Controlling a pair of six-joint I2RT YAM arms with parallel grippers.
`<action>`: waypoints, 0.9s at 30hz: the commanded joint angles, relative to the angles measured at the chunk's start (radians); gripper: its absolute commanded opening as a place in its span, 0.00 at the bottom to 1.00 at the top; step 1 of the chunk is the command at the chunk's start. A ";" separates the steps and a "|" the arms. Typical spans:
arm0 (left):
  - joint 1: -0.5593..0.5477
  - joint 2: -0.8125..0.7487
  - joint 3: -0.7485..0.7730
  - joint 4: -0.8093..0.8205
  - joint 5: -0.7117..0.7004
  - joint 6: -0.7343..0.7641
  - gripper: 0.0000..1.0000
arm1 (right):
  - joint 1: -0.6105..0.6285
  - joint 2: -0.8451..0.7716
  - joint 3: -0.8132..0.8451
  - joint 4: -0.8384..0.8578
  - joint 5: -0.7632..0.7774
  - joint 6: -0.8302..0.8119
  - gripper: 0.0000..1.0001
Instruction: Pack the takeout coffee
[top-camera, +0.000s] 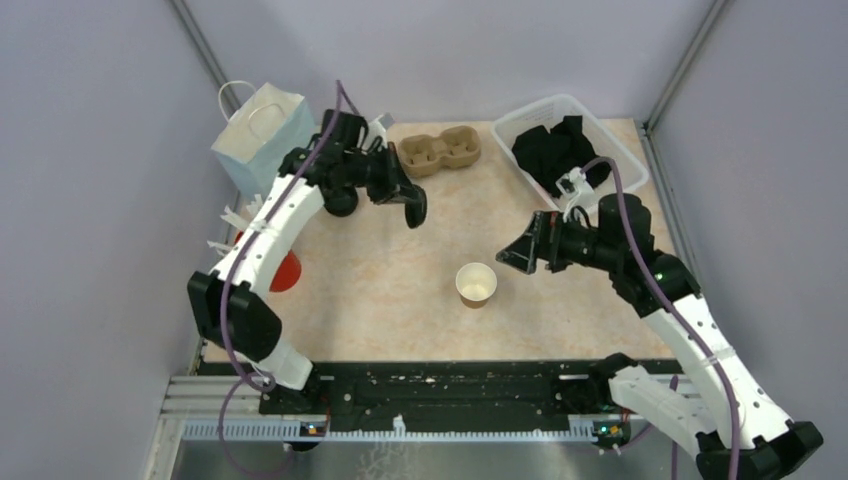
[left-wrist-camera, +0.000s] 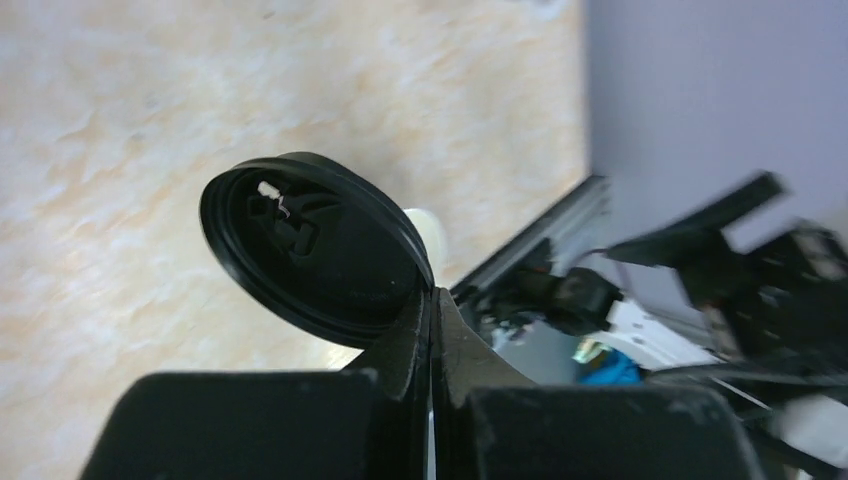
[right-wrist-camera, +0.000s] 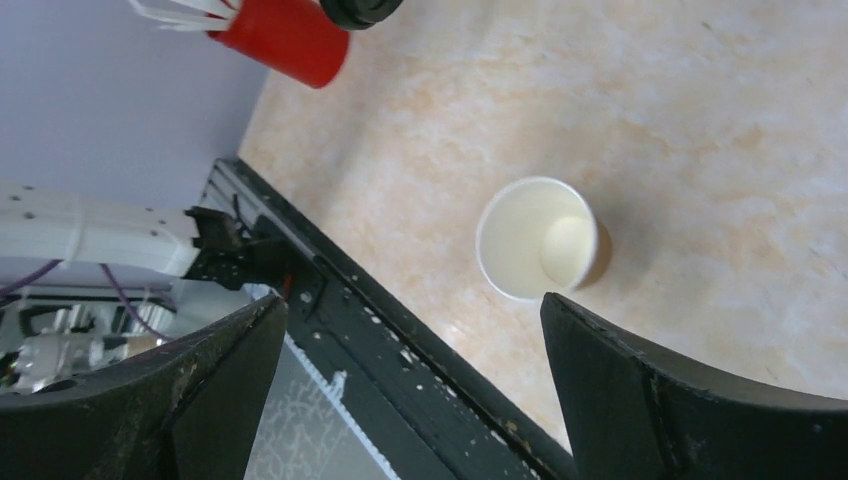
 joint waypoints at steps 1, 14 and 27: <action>0.044 -0.088 -0.029 0.246 0.355 -0.139 0.00 | 0.008 0.047 -0.022 0.331 -0.160 0.130 0.99; 0.048 -0.181 -0.158 0.681 0.572 -0.549 0.00 | 0.056 0.228 -0.007 0.848 -0.239 0.318 0.99; 0.048 -0.188 -0.177 0.739 0.590 -0.609 0.00 | 0.086 0.339 -0.003 1.034 -0.207 0.493 0.99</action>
